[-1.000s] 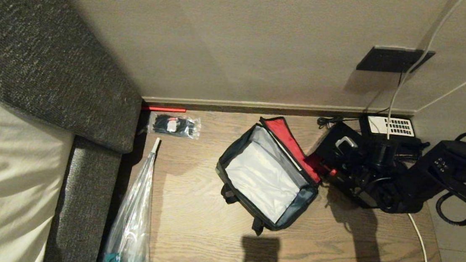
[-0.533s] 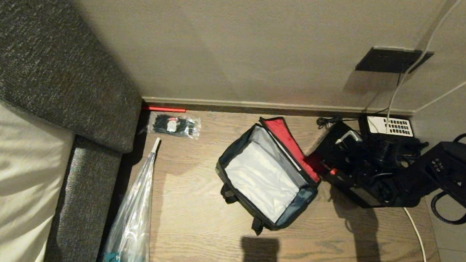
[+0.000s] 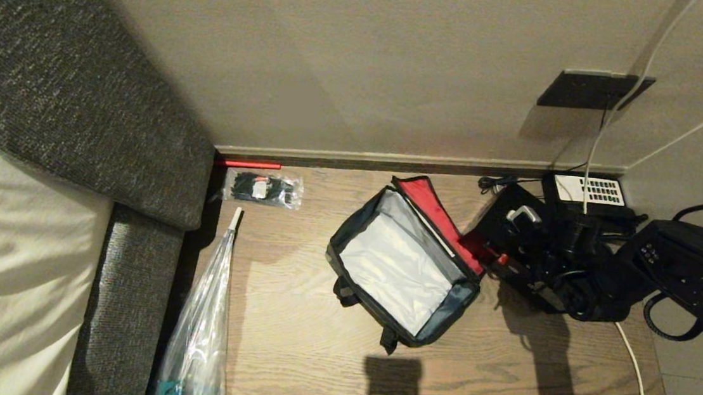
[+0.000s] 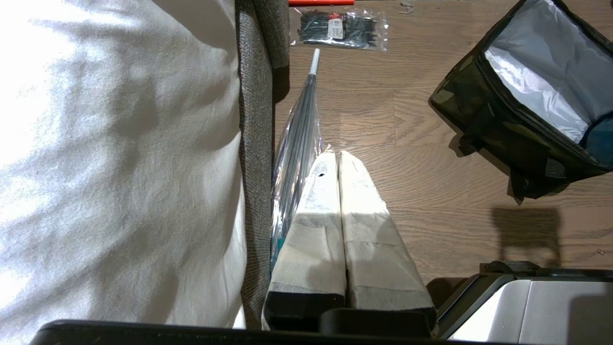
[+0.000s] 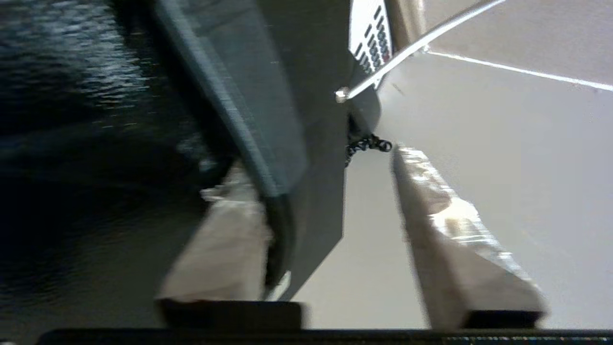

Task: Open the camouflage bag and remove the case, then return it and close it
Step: Grip the handle again

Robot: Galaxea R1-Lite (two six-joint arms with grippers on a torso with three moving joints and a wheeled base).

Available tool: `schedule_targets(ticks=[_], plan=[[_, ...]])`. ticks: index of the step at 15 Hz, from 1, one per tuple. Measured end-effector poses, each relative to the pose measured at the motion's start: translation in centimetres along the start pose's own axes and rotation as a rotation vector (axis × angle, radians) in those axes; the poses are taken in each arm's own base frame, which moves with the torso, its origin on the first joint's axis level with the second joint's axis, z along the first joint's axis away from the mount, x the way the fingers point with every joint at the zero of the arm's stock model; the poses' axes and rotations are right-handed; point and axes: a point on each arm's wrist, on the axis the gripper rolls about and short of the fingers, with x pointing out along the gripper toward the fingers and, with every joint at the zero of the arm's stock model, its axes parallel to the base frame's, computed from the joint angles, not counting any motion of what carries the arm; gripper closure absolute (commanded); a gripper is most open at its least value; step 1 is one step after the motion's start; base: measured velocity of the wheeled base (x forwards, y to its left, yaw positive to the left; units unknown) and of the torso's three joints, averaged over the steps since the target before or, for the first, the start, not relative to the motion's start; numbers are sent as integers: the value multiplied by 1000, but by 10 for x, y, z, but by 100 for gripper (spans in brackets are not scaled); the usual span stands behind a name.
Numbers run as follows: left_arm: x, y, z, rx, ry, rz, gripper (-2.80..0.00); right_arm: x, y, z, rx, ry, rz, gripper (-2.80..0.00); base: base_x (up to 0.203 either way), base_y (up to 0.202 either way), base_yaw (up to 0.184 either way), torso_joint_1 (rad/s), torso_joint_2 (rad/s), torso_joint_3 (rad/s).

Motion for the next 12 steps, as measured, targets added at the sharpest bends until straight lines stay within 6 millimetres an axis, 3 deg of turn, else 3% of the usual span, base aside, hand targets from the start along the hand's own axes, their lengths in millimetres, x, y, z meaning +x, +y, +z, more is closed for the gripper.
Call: schedule_targets(ticks=[7,12], plan=[[0,0,0,0,1,-1,0,0,0,0,38,-27,-56,0,0,0,0,0,0,0],[0,0,0,0,0,-1,0,-7,-26,8,60,-41,-96,0,0,0,0,0,0,0]])
